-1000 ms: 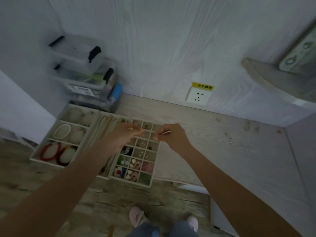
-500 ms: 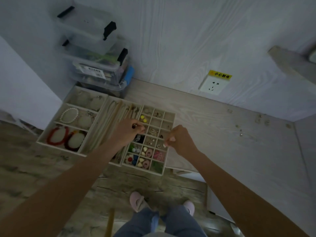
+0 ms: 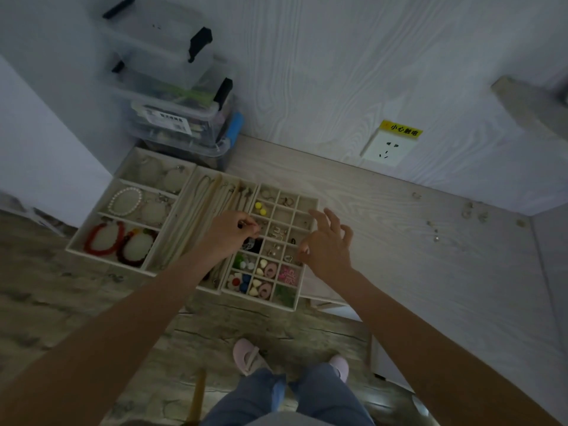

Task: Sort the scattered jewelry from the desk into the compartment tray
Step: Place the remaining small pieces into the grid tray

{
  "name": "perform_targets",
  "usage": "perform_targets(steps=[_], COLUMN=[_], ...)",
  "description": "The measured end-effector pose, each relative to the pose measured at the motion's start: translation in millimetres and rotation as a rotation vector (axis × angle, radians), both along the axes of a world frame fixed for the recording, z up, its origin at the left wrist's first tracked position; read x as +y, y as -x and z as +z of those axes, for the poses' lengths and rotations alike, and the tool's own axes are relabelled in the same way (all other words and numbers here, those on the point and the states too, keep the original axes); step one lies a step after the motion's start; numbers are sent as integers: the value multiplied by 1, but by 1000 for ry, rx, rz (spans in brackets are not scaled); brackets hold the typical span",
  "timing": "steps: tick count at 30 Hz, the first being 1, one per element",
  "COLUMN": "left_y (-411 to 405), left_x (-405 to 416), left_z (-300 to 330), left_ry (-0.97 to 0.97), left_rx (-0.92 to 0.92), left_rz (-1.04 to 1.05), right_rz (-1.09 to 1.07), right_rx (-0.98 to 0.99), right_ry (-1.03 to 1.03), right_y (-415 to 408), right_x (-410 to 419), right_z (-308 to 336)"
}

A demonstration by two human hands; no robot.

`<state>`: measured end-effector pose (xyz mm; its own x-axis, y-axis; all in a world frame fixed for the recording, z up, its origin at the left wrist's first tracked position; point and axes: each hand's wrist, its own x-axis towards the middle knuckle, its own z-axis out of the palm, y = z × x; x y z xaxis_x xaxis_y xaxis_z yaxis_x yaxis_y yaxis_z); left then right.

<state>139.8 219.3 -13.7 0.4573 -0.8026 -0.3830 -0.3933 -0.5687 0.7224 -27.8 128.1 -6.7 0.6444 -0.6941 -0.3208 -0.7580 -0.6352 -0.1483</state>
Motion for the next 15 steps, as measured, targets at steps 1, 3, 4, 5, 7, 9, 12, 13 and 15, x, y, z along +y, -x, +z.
perform_targets(steps=[1,3,4,5,7,9,12,13,15], left_y=[0,-1,-1,-1,-1,-1,-1,-1,0], left_x=[0,0,0,0,0,-1,-1,-1,-1], left_z=[0,-1,-1,-1,0,0,2,3,4], left_ry=[-6,-13,-12,-10,1,12,12,10,11], left_rx=[0,1,5,8,11,10,15,21,34], left_rz=[1,0,2,5,11,11,9,7,4], right_rz=[-3,-4,0,3,-8,-25,-14,1,36], right_rx=[8,26,32,30,0,-54,-92,-86,-67], right_ry=[-4,-17,-23,-31,-56,-76,-88,-88,-83], right_y=[-1,-4,-5,-5,-2,2,6,6,6], right_x=[0,0,-1,-1,-3,-5,-9,-9,-8], right_z=[-1,-3,-4,-5,-3,1,7,7,6])
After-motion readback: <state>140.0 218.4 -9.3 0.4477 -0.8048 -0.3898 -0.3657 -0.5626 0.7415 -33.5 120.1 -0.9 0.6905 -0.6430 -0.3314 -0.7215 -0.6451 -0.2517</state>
